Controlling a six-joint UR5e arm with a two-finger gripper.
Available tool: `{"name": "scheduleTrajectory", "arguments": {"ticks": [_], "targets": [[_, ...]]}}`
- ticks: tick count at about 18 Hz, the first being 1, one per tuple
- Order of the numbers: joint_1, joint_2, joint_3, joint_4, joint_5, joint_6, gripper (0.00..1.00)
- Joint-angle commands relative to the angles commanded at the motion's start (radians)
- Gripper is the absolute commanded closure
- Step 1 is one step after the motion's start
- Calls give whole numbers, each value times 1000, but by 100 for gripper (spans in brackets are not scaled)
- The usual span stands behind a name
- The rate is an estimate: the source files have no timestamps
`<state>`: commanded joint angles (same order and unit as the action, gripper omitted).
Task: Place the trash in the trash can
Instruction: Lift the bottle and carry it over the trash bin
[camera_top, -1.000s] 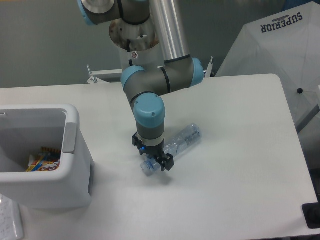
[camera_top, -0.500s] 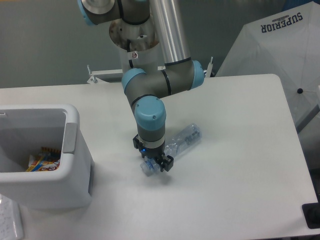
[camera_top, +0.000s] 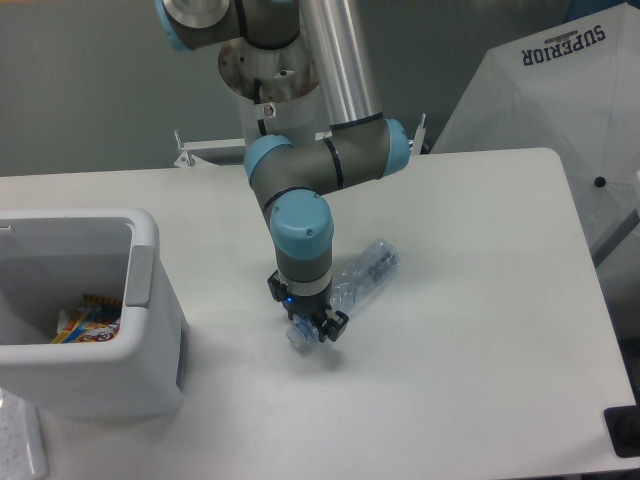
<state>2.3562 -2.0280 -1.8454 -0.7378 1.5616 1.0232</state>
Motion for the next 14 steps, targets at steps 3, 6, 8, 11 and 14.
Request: {"name": "scheduleTrajectory", "arguments": {"ticks": [3,6,8,11,14], "targets": [[3,20,-2,-2,0,-3,35],[15,43,11,-2,-3,-6,35],[34,80,37,-2,-14,-43,35],[69,144,92,0,-86,-194,35],[90,196,149,14,-150,-323,35]]}}
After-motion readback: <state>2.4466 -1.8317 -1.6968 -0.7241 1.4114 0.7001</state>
